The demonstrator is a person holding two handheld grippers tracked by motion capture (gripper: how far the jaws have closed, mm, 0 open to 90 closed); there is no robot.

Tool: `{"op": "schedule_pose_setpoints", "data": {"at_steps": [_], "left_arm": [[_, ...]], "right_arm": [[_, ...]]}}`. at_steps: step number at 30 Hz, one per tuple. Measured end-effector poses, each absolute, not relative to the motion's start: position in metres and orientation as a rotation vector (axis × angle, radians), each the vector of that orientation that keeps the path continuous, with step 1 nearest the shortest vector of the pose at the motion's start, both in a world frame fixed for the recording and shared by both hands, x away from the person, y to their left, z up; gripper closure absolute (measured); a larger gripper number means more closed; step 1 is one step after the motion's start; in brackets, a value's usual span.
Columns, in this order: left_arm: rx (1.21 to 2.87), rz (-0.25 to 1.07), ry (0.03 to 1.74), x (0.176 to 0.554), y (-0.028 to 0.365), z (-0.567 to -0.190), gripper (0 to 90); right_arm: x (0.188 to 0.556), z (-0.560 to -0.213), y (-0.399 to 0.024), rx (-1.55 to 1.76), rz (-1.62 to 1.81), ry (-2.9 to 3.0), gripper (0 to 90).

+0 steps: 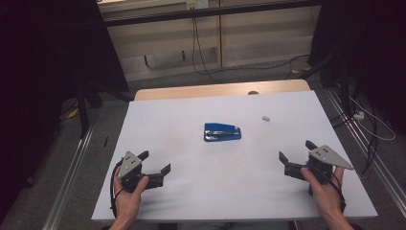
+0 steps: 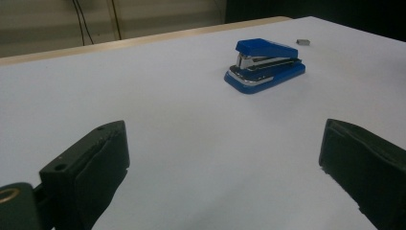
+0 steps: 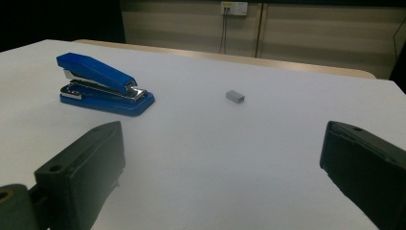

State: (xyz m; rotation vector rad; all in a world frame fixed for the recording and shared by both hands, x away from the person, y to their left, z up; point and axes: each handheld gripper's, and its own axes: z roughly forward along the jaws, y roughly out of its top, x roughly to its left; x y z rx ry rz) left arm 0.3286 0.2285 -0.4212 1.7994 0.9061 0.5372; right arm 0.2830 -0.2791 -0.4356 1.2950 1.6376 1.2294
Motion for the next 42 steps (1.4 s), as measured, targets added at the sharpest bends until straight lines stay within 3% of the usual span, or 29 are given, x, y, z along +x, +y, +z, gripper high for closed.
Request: {"op": "schedule_pose_setpoints", "data": {"at_steps": [42], "left_arm": [[1.798, 0.541, 0.926, 0.327, 0.235, -0.420, 3.8]], "right_arm": [[0.286, -0.437, -0.263, 1.274, 1.252, 1.697, 0.0]]}}
